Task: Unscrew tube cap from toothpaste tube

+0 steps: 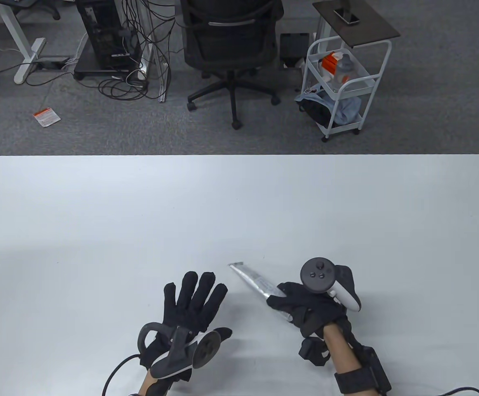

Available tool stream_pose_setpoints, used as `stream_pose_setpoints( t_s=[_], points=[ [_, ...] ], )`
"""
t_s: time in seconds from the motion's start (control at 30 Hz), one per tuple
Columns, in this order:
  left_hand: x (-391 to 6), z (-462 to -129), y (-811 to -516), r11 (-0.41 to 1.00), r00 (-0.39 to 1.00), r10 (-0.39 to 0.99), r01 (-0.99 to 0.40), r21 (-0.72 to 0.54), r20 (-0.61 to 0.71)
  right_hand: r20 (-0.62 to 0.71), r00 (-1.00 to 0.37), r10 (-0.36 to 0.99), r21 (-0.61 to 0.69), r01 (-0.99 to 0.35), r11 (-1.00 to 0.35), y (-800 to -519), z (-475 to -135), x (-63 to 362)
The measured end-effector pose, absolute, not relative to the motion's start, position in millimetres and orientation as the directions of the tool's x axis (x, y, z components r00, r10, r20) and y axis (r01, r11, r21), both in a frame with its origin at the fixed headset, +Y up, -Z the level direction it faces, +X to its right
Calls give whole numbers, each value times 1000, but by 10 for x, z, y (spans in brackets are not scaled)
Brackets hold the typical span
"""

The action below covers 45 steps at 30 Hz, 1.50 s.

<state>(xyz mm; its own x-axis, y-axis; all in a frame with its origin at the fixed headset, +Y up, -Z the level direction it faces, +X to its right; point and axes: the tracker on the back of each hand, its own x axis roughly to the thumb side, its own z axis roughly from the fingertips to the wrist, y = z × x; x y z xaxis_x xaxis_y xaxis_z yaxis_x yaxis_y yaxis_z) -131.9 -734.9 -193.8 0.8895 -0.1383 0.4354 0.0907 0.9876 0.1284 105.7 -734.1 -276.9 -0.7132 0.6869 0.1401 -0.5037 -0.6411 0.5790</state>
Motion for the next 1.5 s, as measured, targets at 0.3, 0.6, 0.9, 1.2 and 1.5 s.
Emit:
stream_pose_setpoints(
  t_s=[0.3,0.6,0.9,1.2,1.5],
  points=[
    [-1210,-1877,-7386,973,843,-188,89,213,504,224,-504,834,739,-471,-483,-7279,-2530,662],
    [-1176,-1890,-7404,977,837,-169,74,198,520,239,-561,793,514,-619,-594,-7245,-2497,880],
    [-1316,-1978,-7374,968,881,-206,121,219,425,307,-635,709,235,-671,-703,-7342,-2367,1161],
    [-1290,-1976,-7409,979,872,-162,85,183,461,351,-633,690,213,-664,-717,-7340,-2307,1125],
    [-1277,-1993,-7422,987,872,-140,87,134,470,368,-654,661,150,-660,-736,-7356,-2279,1096]
  ],
)
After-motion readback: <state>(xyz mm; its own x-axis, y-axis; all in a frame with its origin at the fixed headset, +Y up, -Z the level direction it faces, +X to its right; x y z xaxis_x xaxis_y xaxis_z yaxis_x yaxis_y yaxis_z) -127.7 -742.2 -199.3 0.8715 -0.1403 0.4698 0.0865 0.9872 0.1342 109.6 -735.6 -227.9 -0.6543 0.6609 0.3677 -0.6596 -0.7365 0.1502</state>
